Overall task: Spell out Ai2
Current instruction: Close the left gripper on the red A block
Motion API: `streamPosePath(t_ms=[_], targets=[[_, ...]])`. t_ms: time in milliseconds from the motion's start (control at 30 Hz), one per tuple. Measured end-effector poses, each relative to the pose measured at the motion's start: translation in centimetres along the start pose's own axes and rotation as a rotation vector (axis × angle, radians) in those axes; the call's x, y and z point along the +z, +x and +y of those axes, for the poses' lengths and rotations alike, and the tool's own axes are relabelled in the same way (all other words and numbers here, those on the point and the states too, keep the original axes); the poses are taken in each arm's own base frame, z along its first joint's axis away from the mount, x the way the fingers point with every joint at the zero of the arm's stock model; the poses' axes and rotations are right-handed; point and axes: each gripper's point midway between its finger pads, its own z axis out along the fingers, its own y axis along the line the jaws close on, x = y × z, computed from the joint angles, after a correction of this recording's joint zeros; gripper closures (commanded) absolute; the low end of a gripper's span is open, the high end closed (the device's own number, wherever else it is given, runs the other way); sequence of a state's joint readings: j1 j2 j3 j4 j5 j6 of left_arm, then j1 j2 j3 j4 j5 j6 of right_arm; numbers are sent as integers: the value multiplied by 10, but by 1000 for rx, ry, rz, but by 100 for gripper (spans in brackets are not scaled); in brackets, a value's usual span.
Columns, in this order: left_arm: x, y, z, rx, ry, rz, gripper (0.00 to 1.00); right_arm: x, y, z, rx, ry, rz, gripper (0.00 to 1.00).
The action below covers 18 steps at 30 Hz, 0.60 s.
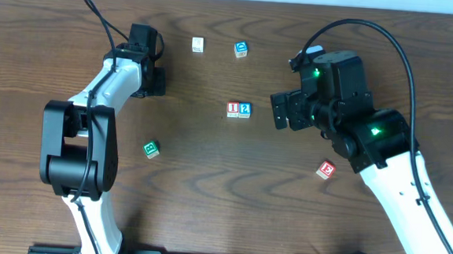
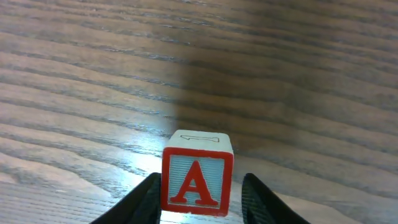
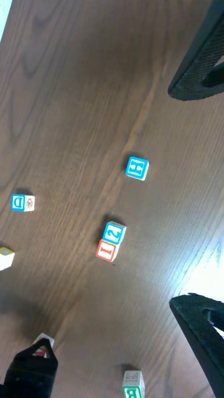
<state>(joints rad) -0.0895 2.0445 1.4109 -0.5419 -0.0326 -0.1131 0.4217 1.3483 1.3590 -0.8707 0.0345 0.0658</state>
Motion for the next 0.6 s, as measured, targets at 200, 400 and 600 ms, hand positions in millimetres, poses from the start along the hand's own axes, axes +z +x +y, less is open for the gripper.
streamPosePath(t_ms=[200,400,600], targets=[[0,0,0,-14,0,0,64,0,0,0,-3,0,0,1],[0,0,0,-18,1,1,68,0,0,0,-2,0,0,1],[0,0,0,-36,1,1,69,0,0,0,-3,0,0,1]])
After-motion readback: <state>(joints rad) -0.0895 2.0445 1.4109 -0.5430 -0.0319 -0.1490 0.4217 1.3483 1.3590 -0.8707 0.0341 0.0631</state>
